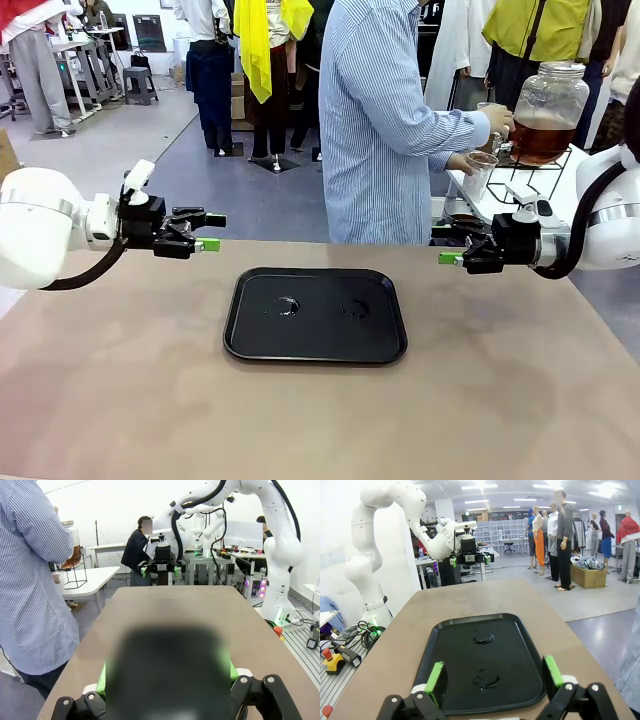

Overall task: Pour the drink into the iced cup.
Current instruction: Open the gripper to release the iced cup you were holding.

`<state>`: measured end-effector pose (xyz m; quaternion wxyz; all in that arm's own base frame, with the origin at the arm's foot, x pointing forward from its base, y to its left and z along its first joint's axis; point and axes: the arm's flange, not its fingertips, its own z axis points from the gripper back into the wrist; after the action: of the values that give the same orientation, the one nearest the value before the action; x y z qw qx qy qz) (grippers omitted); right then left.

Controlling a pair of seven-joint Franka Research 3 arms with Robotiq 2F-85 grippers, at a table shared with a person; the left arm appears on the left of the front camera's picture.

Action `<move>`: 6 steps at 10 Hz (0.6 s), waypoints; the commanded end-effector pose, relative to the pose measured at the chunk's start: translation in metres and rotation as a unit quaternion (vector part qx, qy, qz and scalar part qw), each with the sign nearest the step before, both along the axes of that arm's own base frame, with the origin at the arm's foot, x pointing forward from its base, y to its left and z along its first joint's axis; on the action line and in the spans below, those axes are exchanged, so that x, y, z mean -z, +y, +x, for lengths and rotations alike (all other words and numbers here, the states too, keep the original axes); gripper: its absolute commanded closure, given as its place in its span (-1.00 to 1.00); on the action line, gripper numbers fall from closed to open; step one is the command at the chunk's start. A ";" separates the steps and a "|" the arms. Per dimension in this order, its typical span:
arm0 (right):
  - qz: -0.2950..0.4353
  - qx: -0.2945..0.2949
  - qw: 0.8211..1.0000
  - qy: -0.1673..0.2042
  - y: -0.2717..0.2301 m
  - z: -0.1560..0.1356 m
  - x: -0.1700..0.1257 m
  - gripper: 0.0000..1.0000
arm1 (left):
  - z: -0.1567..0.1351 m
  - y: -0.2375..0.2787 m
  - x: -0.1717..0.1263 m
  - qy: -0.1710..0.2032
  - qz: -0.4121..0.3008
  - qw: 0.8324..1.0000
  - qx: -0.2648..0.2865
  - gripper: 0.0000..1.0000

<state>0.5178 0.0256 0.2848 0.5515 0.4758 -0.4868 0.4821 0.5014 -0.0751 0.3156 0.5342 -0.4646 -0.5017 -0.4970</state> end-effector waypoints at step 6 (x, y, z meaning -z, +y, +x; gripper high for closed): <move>-0.001 -0.003 1.000 0.002 0.002 0.002 -0.004 -1.00 | 0.001 0.000 -0.002 0.000 0.004 1.000 0.002 -1.00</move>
<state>0.5178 0.0256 0.2848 0.5515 0.4758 -0.4868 0.4821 0.5015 -0.0751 0.3156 0.5342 -0.4646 -0.5017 -0.4970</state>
